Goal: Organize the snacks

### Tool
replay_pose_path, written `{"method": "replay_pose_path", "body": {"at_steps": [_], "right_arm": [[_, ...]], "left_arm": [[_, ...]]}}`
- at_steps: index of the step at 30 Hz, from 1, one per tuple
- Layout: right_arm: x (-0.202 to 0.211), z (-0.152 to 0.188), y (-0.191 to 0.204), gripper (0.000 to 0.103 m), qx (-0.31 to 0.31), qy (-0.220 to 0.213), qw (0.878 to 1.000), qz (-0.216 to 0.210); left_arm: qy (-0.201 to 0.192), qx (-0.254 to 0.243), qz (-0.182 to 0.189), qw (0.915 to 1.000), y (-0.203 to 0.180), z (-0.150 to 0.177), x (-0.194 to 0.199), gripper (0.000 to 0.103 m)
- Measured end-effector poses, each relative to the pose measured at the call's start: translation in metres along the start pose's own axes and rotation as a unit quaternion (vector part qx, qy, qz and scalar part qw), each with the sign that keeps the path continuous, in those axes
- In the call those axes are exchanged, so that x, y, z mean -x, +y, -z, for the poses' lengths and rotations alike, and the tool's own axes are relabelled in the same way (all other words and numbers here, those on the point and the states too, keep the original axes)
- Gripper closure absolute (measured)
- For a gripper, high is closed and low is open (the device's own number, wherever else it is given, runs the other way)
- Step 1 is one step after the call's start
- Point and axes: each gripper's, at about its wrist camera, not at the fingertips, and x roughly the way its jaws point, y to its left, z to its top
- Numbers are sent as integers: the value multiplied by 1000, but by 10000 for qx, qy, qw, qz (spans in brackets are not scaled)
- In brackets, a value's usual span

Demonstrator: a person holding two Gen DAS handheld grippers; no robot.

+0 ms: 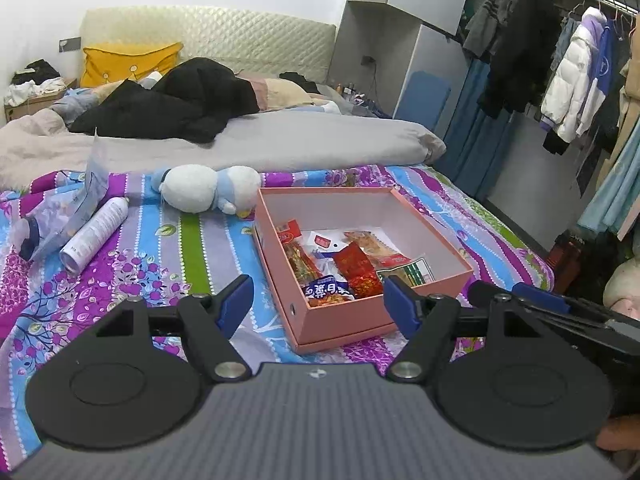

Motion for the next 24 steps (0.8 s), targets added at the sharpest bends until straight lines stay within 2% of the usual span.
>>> {"method": "replay_pose_path", "body": {"at_steps": [10, 11, 13, 14, 15, 16, 24], "right_arm": [[-4, 12, 0, 38, 118, -116, 9998, 84], [-4, 13, -1, 38, 133, -87, 9998, 104], [-7, 13, -4, 38, 98, -26, 9999, 80], [-7, 13, -5, 30, 75, -8, 9999, 68], [-7, 13, -6, 10, 47, -13, 10000, 47], [-7, 13, -7, 2, 31, -39, 10000, 24], [-4, 13, -10, 0, 131, -149, 9996, 195]], "left_arm": [[-133, 24, -145, 9998, 16, 8, -1, 27], [-129, 1, -131, 9998, 17, 8, -2, 26], [-120, -57, -99, 9999, 17, 9, -1, 13], [-130, -70, -123, 9998, 17, 10, -1, 7], [-144, -91, -138, 9998, 17, 11, -1, 4], [-156, -121, -144, 9997, 17, 11, -1, 3], [-61, -204, -395, 9990, 15, 18, -4, 0]]}}
